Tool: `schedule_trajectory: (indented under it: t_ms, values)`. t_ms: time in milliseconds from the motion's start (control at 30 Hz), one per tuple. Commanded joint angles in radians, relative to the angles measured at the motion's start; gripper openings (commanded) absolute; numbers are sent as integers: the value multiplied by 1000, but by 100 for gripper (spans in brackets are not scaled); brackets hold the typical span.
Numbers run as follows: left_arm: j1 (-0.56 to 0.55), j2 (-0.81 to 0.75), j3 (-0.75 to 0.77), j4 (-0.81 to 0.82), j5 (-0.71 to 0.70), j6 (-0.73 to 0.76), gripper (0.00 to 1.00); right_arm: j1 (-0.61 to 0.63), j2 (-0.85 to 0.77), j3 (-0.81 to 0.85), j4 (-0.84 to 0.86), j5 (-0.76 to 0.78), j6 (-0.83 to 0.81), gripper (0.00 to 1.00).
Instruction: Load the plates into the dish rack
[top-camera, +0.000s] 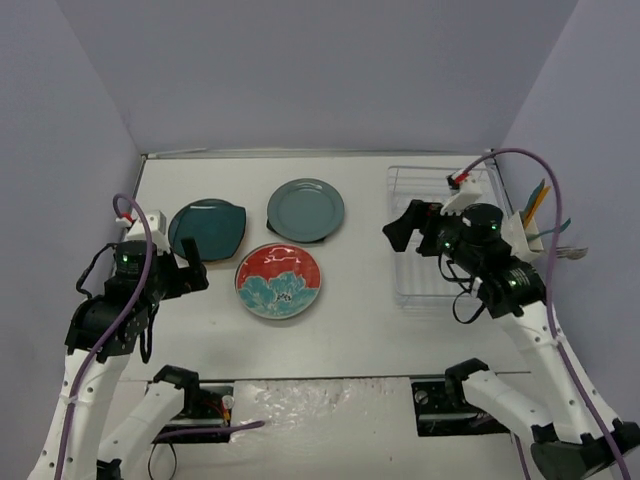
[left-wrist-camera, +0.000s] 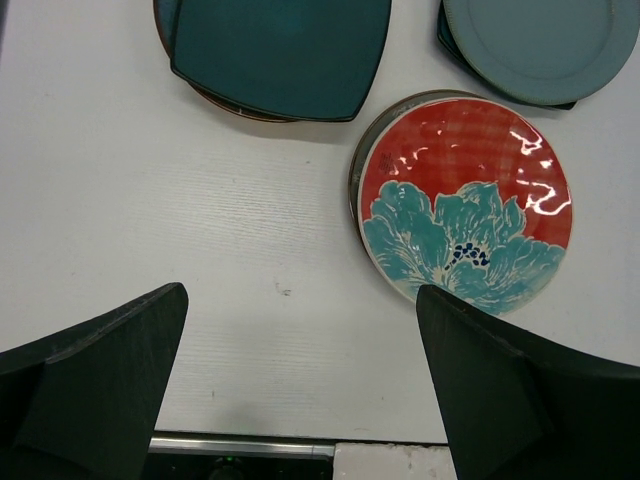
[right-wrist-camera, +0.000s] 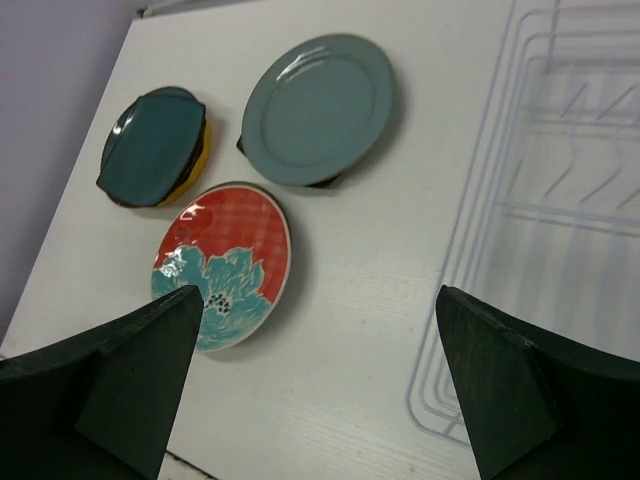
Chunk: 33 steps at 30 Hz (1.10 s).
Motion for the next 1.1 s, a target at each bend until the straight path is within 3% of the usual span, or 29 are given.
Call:
schedule_trajectory:
  t_ms: [0,200,533,667,1067]
  values:
    - [-3,46,8,97,61,10,97,94,203,-1,189,-109,179,100]
    - [-3,76,-48,149,95,-6,97,297,440,-16,369,43,279,99]
    - [-3,106,-155,229,150,-43,97,360,729,-39,552,130,360,90]
    - [-3,120,-183,249,167,-41,97,363,797,-56,590,117,365,81]
    - [-3,157,-242,297,223,-42,97,362,810,-150,671,93,345,35]
